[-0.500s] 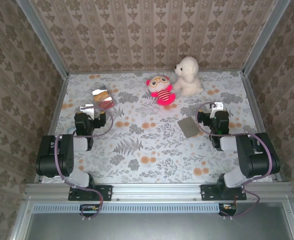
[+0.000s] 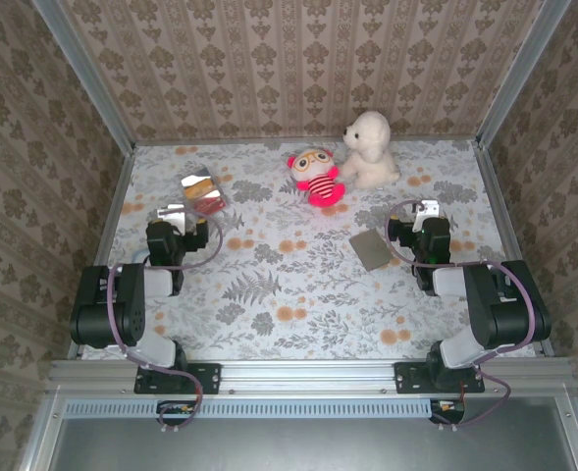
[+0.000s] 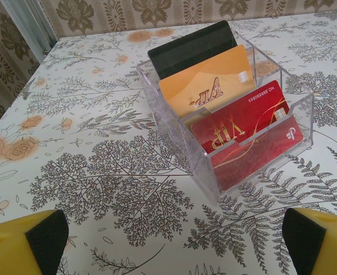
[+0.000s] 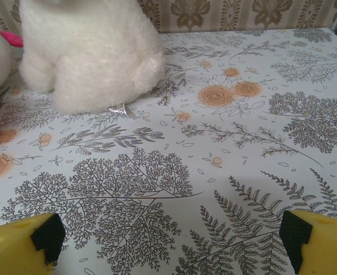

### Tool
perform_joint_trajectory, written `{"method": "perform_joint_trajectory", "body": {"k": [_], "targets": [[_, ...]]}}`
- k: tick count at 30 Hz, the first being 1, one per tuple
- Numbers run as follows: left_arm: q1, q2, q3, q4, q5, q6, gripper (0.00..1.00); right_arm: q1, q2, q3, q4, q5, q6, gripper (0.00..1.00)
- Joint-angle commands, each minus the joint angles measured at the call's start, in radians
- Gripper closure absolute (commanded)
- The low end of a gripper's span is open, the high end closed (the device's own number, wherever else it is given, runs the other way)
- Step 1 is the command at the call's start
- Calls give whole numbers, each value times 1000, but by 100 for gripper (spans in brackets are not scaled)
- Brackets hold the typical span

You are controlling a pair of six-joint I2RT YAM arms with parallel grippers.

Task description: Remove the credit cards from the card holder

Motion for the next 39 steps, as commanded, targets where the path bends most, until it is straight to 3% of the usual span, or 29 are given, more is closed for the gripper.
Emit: {"method": "perform_joint_trajectory", "body": {"k": [1, 10, 15, 21, 26, 28, 32, 34, 39], "targets": [[-2, 0, 12, -3, 6, 5, 0, -3, 2, 20, -5, -24, -11, 0], [5, -4, 0, 16, 4, -5, 0, -3, -9, 5, 17, -17, -10, 0], [18, -78, -44, 29, -71, -55, 0, -2, -200, -3, -110, 64, 15, 0], [18, -277, 53, -348, -83, -110, 0, -2, -423, 107, -510, 151, 180, 0], [17, -421, 169, -697, -98, -265, 0, -2, -443, 268, -941, 187, 379, 0], [17, -459, 236, -852, -77, -317, 0, -2, -416, 320, -1059, 151, 424, 0], [17, -484, 343, -1075, -33, -419, 0, 0, -340, 372, -1161, -55, 483, 0], [18, -482, 368, -1116, 22, -426, 0, 8, -303, 380, -1168, -151, 504, 2], [17, -476, 359, -1100, 141, -410, 0, 50, -203, 390, -1163, -206, 562, 8]]}}
